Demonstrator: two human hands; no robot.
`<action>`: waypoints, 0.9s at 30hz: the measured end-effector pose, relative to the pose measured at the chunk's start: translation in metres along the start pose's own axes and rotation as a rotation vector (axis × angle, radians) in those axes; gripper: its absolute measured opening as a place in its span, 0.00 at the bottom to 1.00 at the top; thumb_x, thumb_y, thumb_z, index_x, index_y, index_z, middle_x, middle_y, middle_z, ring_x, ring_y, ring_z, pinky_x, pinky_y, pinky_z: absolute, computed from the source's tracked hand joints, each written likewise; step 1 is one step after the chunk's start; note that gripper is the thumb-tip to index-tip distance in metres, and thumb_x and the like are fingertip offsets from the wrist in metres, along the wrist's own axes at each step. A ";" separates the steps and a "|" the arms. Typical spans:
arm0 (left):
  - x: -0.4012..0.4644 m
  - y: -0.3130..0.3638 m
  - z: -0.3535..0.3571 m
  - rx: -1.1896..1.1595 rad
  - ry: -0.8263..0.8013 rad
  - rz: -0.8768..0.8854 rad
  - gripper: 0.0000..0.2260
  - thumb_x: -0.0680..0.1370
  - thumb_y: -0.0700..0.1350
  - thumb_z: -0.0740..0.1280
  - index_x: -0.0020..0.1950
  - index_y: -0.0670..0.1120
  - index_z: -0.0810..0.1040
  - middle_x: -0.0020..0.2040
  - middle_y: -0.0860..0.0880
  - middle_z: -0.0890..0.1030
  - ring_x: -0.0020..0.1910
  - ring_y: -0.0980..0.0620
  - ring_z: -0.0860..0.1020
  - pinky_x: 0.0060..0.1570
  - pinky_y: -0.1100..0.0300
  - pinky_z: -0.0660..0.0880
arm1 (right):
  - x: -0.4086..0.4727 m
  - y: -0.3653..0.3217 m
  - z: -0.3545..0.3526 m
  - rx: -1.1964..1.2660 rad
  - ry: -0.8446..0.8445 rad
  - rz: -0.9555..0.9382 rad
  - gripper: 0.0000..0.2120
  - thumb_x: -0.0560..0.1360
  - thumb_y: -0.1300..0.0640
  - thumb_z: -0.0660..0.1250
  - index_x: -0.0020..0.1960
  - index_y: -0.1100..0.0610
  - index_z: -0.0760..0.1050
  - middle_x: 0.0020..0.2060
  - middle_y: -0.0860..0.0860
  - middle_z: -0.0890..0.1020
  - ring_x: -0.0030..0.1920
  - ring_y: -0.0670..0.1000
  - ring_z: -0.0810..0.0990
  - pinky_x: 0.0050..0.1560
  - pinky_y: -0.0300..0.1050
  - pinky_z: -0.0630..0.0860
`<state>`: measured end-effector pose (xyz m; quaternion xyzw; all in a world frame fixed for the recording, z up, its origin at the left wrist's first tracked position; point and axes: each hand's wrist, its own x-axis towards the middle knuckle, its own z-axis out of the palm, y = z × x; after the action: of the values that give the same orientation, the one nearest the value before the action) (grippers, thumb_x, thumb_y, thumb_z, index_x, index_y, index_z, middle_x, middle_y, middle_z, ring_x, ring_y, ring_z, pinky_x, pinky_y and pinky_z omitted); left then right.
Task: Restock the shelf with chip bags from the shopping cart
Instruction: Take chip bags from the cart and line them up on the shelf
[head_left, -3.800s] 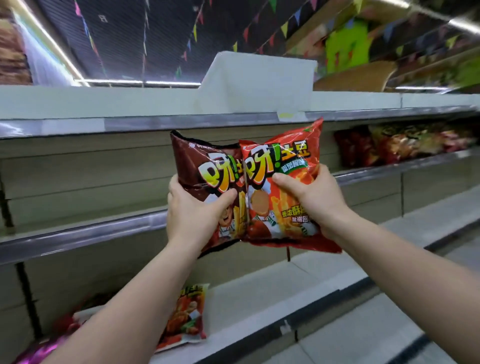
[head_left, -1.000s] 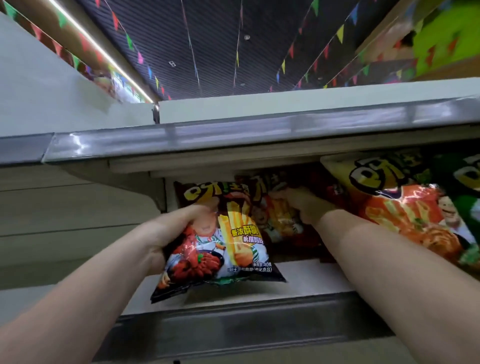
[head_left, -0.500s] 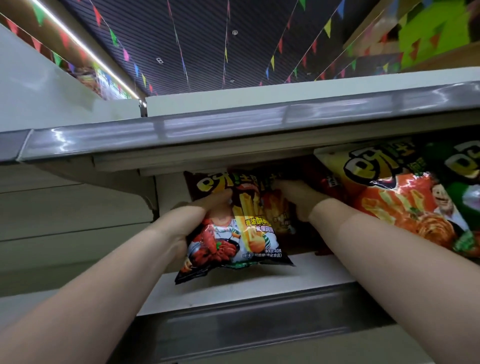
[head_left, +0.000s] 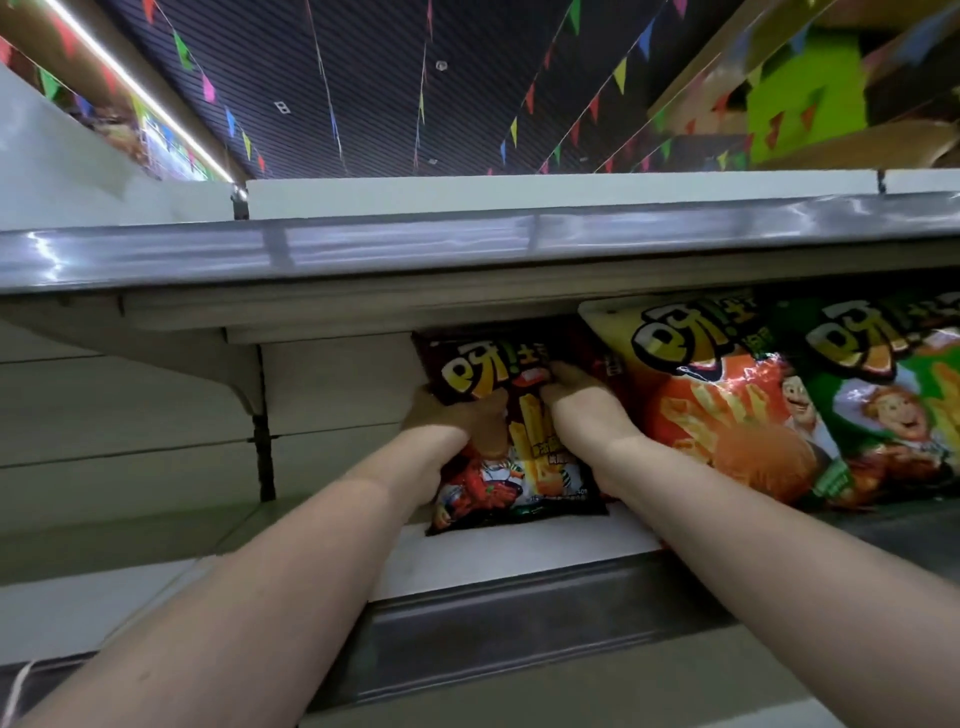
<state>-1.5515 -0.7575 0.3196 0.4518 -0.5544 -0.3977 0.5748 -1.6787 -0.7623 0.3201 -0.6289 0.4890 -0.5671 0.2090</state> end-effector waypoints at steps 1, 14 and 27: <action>0.000 -0.001 0.000 0.020 -0.001 0.008 0.10 0.74 0.48 0.71 0.50 0.47 0.72 0.43 0.47 0.80 0.37 0.49 0.79 0.34 0.59 0.79 | -0.002 0.002 0.000 -0.015 -0.001 0.001 0.21 0.81 0.58 0.54 0.74 0.52 0.60 0.70 0.57 0.68 0.67 0.59 0.68 0.60 0.44 0.67; -0.006 0.000 -0.002 -0.031 -0.035 -0.034 0.25 0.73 0.47 0.71 0.68 0.48 0.67 0.53 0.45 0.80 0.45 0.47 0.81 0.39 0.59 0.81 | -0.014 0.003 -0.002 -0.148 0.023 -0.003 0.24 0.80 0.61 0.54 0.75 0.52 0.58 0.67 0.58 0.70 0.62 0.59 0.72 0.49 0.42 0.69; -0.029 0.016 -0.038 0.230 0.376 0.134 0.19 0.78 0.50 0.65 0.67 0.47 0.70 0.64 0.44 0.74 0.58 0.47 0.75 0.55 0.57 0.72 | -0.056 -0.041 -0.001 -0.229 -0.088 -0.315 0.14 0.79 0.53 0.59 0.59 0.62 0.73 0.50 0.55 0.76 0.53 0.56 0.75 0.52 0.48 0.73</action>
<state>-1.5166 -0.7223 0.3275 0.5427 -0.5080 -0.2018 0.6377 -1.6573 -0.6966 0.3255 -0.7415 0.4363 -0.5055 0.0662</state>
